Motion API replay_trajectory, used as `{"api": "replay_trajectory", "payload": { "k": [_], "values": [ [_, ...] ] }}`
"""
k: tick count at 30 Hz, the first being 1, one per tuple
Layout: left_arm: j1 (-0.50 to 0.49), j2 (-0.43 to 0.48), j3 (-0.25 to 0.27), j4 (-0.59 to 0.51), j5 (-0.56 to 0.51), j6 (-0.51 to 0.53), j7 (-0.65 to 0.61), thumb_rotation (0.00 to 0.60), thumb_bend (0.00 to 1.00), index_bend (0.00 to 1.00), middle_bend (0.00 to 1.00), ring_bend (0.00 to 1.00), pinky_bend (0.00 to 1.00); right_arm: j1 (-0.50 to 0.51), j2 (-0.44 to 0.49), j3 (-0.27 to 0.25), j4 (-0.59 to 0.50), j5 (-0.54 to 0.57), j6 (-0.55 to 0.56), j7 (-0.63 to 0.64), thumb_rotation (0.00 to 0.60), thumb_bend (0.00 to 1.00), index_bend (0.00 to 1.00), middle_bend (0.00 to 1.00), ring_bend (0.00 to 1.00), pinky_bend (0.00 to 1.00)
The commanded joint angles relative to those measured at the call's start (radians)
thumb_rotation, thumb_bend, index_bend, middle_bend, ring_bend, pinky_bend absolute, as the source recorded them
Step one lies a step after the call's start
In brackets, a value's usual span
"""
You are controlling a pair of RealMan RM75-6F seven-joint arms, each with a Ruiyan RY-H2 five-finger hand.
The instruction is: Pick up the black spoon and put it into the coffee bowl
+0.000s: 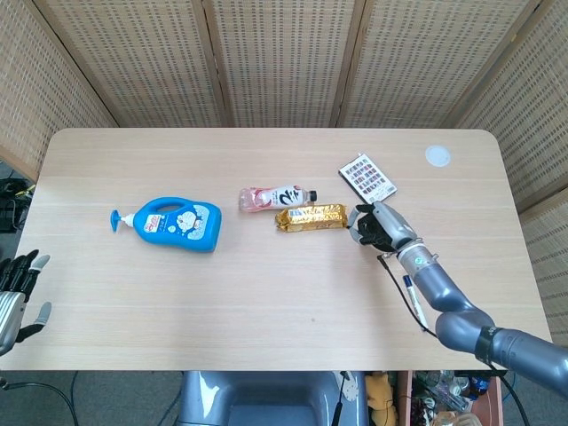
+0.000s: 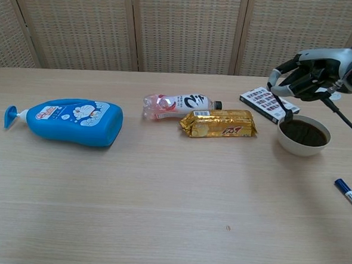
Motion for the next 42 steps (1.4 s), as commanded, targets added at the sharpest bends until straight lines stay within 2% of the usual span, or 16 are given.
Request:
{"api": "replay_trajectory", "payload": {
  "k": [1, 12, 30, 42],
  "values": [
    [0.000, 0.001, 0.000, -0.002, -0.002, -0.002, 0.003, 0.600, 0.47, 0.00, 0.00, 0.00, 0.00, 0.032, -0.053, -0.008, 0.089, 0.054, -0.009, -0.027, 0.600, 0.64, 0.72, 0.90, 0.89, 1.00],
    [0.000, 0.004, 0.000, -0.010, -0.012, -0.011, 0.016, 0.600, 0.47, 0.00, 0.00, 0.00, 0.00, 0.063, -0.127, -0.034, 0.268, 0.121, -0.060, -0.068, 0.600, 0.64, 0.73, 0.90, 0.89, 1.00],
    [-0.002, 0.006, 0.000, -0.028, -0.014, -0.014, 0.039, 0.600, 0.47, 0.00, 0.00, 0.00, 0.00, 0.058, -0.186, -0.047, 0.448, 0.124, -0.122, -0.080, 0.600, 0.64, 0.74, 0.90, 0.89, 1.00],
    [-0.006, 0.001, -0.002, -0.024, -0.013, -0.018, 0.036, 0.600, 0.47, 0.00, 0.00, 0.00, 0.00, 0.036, -0.173, -0.041, 0.387, 0.087, -0.145, -0.066, 0.600, 0.64, 0.74, 0.90, 0.89, 1.00]
  ]
}}
